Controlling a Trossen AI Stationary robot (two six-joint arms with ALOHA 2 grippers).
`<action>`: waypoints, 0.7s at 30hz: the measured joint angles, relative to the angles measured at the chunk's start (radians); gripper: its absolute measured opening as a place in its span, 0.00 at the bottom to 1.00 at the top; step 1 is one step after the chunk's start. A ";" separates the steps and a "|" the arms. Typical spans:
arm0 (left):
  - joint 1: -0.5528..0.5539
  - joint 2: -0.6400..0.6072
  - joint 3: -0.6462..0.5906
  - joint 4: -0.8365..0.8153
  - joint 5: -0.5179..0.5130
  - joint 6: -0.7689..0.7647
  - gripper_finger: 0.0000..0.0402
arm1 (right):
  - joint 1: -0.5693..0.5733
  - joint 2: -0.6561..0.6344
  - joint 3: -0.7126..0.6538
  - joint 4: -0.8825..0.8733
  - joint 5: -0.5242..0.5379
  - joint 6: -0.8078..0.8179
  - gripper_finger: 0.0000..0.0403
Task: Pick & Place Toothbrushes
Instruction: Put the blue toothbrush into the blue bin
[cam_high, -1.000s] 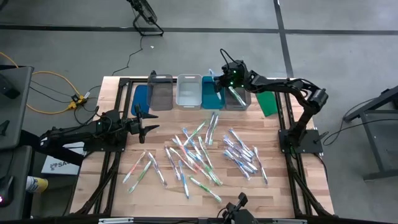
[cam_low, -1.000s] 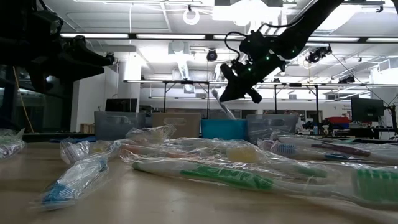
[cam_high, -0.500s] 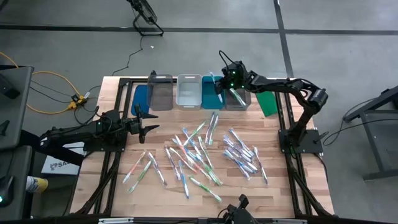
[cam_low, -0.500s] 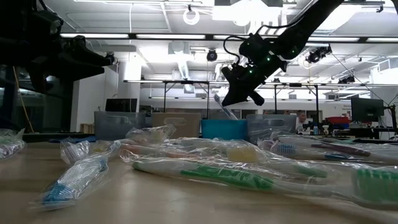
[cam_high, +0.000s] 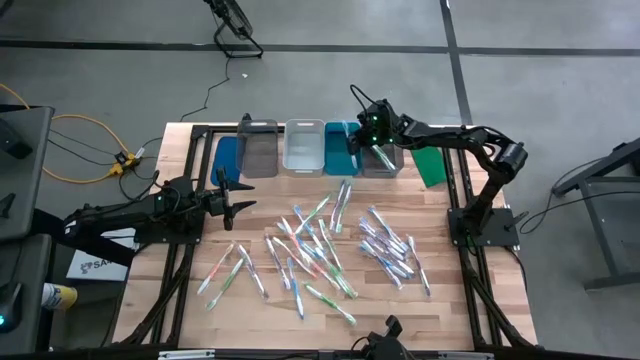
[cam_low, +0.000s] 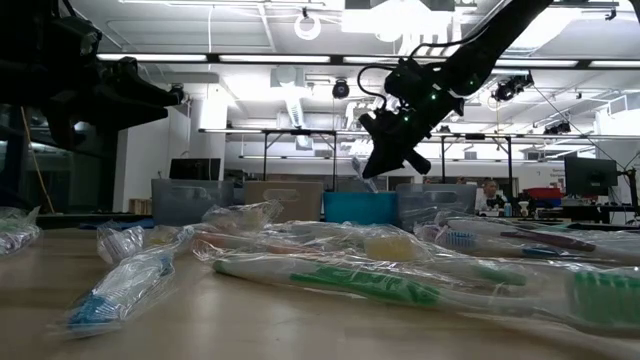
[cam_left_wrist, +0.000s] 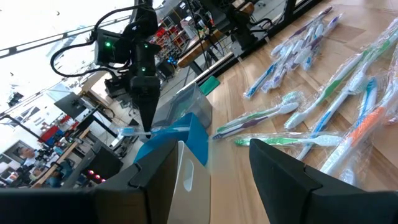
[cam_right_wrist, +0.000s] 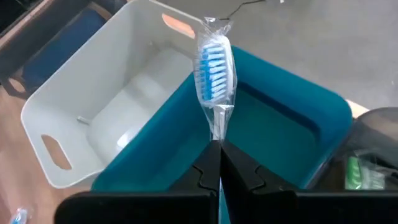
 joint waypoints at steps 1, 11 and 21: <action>0.000 0.000 0.000 0.000 0.000 0.000 0.48 | 0.000 0.000 0.000 0.000 -0.009 0.000 0.00; 0.000 0.000 0.000 0.000 0.000 0.000 0.48 | 0.003 -0.001 0.000 0.008 -0.034 -0.008 0.09; 0.000 0.000 0.000 0.000 0.000 0.000 0.48 | 0.055 -0.001 0.000 0.009 0.030 -0.014 0.30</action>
